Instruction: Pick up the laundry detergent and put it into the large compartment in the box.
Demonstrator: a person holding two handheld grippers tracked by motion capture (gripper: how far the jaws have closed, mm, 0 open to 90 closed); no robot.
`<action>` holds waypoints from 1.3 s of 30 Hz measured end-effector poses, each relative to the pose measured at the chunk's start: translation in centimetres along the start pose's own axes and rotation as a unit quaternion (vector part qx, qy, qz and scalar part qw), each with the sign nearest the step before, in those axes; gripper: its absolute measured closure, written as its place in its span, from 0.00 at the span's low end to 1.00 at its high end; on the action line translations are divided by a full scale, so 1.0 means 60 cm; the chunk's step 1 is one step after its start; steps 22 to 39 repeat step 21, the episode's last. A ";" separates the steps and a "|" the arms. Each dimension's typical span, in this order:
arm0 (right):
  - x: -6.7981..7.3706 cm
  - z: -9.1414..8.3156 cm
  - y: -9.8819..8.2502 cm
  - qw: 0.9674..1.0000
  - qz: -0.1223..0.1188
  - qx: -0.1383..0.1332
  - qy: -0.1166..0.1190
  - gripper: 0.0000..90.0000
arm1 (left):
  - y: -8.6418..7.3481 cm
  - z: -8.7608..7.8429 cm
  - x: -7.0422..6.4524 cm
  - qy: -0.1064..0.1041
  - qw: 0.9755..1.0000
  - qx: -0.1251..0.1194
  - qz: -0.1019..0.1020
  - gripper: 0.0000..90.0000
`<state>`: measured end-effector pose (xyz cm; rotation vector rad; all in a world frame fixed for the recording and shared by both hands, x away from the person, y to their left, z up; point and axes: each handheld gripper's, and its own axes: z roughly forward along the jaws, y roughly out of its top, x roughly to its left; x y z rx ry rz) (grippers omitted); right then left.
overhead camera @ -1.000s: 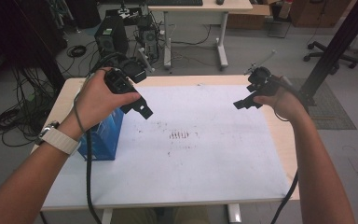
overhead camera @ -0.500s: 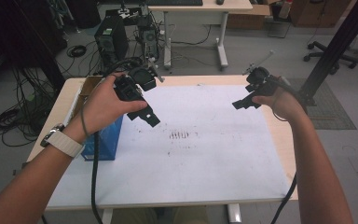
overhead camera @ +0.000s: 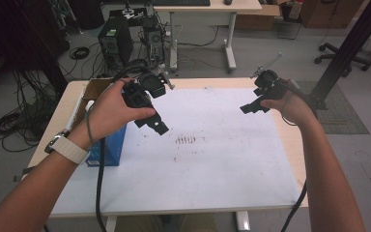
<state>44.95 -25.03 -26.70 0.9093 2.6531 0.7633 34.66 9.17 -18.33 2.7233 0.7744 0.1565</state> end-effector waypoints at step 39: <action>0.002 0.001 -0.006 1.000 0.003 0.000 0.002 0.10 | -0.002 0.000 0.003 0.001 1.000 -0.006 -0.001 0.13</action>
